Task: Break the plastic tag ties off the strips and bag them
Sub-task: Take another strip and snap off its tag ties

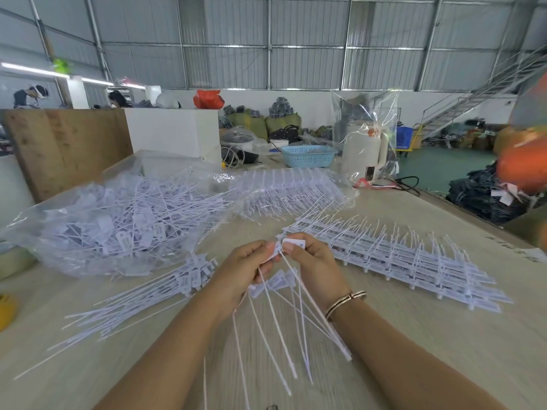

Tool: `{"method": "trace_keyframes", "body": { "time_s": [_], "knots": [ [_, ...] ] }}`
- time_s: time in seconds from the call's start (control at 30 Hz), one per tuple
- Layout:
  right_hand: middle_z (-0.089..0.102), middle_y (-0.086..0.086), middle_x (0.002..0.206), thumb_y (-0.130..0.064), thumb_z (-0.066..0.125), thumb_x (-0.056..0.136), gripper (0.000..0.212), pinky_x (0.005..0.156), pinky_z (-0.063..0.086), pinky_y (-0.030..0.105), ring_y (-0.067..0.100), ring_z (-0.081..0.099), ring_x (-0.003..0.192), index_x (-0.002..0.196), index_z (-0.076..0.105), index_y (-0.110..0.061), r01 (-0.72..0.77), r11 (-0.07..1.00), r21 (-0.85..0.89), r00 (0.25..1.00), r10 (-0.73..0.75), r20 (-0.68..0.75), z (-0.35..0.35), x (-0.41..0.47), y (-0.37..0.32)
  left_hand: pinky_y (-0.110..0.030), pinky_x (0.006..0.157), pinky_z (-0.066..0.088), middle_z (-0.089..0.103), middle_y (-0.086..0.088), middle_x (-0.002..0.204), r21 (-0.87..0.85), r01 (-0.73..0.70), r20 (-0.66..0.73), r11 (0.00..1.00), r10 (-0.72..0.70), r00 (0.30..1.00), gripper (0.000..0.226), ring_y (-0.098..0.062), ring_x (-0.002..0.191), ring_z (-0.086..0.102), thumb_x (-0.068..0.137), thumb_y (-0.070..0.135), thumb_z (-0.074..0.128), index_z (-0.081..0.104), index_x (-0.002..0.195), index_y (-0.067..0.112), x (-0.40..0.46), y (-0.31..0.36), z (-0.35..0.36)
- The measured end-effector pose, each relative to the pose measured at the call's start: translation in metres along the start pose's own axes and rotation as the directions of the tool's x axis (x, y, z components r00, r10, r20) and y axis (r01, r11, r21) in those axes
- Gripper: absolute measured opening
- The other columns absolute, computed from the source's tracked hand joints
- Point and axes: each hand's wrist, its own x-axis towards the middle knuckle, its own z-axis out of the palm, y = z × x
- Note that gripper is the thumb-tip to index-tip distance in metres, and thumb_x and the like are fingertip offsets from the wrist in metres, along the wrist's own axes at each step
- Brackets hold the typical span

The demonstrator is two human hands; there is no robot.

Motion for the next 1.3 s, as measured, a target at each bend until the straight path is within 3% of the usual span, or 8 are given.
{"method": "trace_keyframes", "body": {
  "time_s": [0.2, 0.43, 0.53, 0.67, 0.83, 0.93, 1.1, 1.3],
  "knots": [
    [0.055, 0.001, 0.060, -0.008, 0.052, 0.083, 0.016, 0.072, 0.051, 0.028, 0.017, 0.060, 0.063, 0.069, 0.058, -0.012, -0.064, 0.905, 0.421, 0.997, 0.076, -0.012, -0.017, 0.006, -0.007, -0.018, 0.045, 0.028, 0.035, 0.006, 0.046, -0.266, -0.029, 0.081, 0.964, 0.052, 0.995, 0.035, -0.007, 0.041, 0.030, 0.088, 0.032, 0.049, 0.059, 0.056, 0.022, -0.005, 0.009, -0.011],
    [0.048, -0.002, 0.069, -0.006, 0.045, 0.093, 0.023, 0.059, 0.037, 0.019, 0.009, 0.045, 0.061, 0.096, 0.058, -0.024, -0.235, 0.933, -0.271, 0.972, 0.225, -0.068, -0.030, 0.008, 0.016, -0.018, 0.039, 0.025, 0.046, 0.007, 0.045, 0.241, 0.019, -0.050, 0.970, -0.007, 0.999, 0.038, -0.007, 0.039, 0.033, 0.088, -0.004, 0.037, 0.061, 0.065, 0.015, 0.003, 0.002, -0.020],
    [0.053, -0.008, 0.090, -0.023, 0.047, 0.096, 0.021, 0.073, 0.041, 0.017, 0.010, 0.052, 0.083, 0.116, 0.052, -0.028, -0.174, 0.782, -0.598, 0.976, 0.217, 0.001, -0.024, 0.006, 0.017, -0.018, 0.048, 0.032, 0.052, 0.010, 0.054, 0.512, -0.048, -0.072, 0.857, 0.099, 0.993, 0.045, -0.005, 0.048, 0.041, 0.090, 0.004, 0.042, 0.059, 0.059, 0.031, -0.001, -0.005, -0.021],
    [0.042, -0.003, 0.129, -0.031, 0.049, 0.095, 0.045, 0.102, 0.031, 0.029, 0.014, 0.039, 0.120, 0.138, 0.036, -0.026, -0.106, 0.657, -0.746, 0.985, 0.175, 0.013, -0.019, 0.004, 0.015, -0.018, 0.052, 0.036, 0.055, 0.000, 0.072, 0.659, -0.109, -0.080, 0.745, 0.214, 0.974, 0.027, -0.006, 0.055, 0.046, 0.090, 0.003, 0.042, 0.051, 0.089, 0.029, -0.001, -0.013, -0.016],
    [0.061, 0.001, 0.098, -0.029, 0.047, 0.095, 0.024, 0.082, 0.032, 0.009, 0.004, 0.049, 0.099, 0.097, 0.068, -0.015, -0.077, 0.826, -0.558, 0.996, 0.089, -0.007, -0.015, -0.003, 0.006, -0.014, 0.054, 0.037, 0.053, 0.003, 0.087, 0.701, -0.207, 0.086, 0.683, 0.208, 0.974, 0.033, 0.002, 0.057, 0.045, 0.089, 0.004, 0.043, 0.035, 0.106, 0.031, -0.001, -0.017, -0.010],
    [0.063, 0.009, 0.078, -0.024, 0.058, 0.090, 0.023, 0.081, 0.038, 0.024, 0.014, 0.056, 0.084, 0.077, 0.067, -0.007, -0.006, 0.798, -0.603, 0.992, 0.083, 0.100, -0.014, -0.003, 0.007, -0.010, 0.058, 0.038, 0.051, 0.011, 0.093, 0.678, -0.259, 0.132, 0.688, 0.233, 0.963, 0.030, 0.008, 0.064, 0.048, 0.092, 0.010, 0.046, 0.035, 0.108, 0.033, -0.002, -0.017, -0.006],
    [0.057, -0.003, 0.065, -0.007, 0.057, 0.088, 0.023, 0.066, 0.043, 0.020, 0.009, 0.054, 0.064, 0.067, 0.060, -0.013, -0.040, 0.953, -0.301, 0.998, 0.051, 0.031, -0.019, -0.001, 0.008, -0.027, 0.068, 0.043, 0.053, 0.014, 0.087, 0.779, -0.207, 0.062, 0.591, 0.255, 0.965, 0.012, -0.006, 0.074, 0.054, 0.096, 0.031, 0.045, 0.051, 0.086, 0.029, -0.002, -0.012, -0.009],
    [0.058, 0.009, 0.074, -0.030, 0.065, 0.075, 0.029, 0.072, 0.043, 0.024, 0.018, 0.055, 0.073, 0.076, 0.061, -0.001, -0.129, 0.955, -0.266, 0.981, 0.162, 0.109, -0.020, -0.003, 0.007, -0.030, 0.065, 0.047, 0.063, 0.010, 0.060, 0.628, -0.125, 0.030, 0.768, 0.137, 0.990, 0.035, -0.009, 0.059, 0.059, 0.096, 0.024, 0.049, 0.056, 0.062, 0.026, -0.007, -0.007, -0.006]
  ]
}}
